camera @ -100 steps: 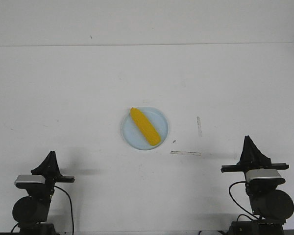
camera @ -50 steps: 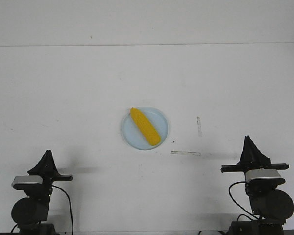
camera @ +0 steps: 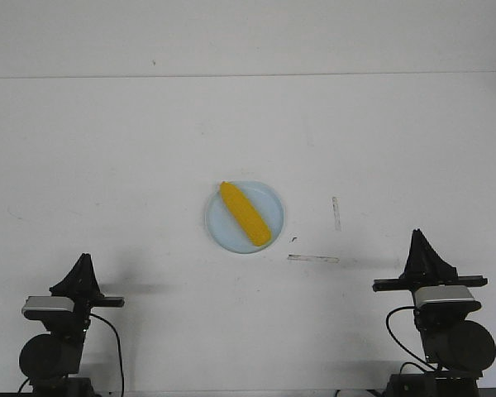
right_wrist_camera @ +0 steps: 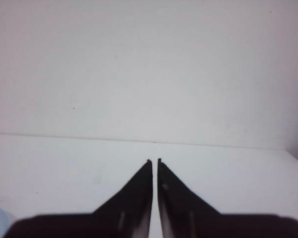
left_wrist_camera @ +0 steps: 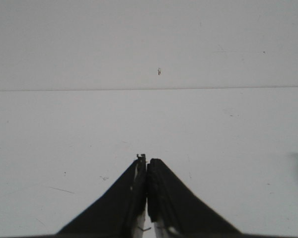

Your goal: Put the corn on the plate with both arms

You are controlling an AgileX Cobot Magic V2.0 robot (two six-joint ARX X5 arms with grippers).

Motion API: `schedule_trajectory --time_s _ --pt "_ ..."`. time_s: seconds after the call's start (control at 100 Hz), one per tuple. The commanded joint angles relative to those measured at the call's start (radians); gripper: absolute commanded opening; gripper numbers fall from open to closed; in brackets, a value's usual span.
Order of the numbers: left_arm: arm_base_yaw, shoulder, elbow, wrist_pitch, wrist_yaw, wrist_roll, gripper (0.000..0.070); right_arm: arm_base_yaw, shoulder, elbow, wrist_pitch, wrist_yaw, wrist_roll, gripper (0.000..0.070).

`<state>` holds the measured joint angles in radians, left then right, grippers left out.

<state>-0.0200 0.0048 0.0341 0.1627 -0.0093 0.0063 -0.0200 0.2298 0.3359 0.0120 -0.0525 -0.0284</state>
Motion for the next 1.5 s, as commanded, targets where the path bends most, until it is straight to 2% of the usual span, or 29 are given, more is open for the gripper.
schedule_trajectory --time_s 0.0,1.06,1.49 --pt "0.001 -0.002 -0.021 0.011 0.002 0.007 0.0001 0.001 -0.002 -0.002 0.011 0.000 0.008 0.0016" --pt "0.001 -0.002 -0.021 0.011 0.002 0.007 0.0001 0.001 -0.002 -0.011 0.014 0.000 0.004 0.0015" --pt "0.001 -0.002 -0.021 0.011 0.002 0.007 0.0001 0.001 -0.227 -0.267 0.106 0.002 0.005 0.0015"
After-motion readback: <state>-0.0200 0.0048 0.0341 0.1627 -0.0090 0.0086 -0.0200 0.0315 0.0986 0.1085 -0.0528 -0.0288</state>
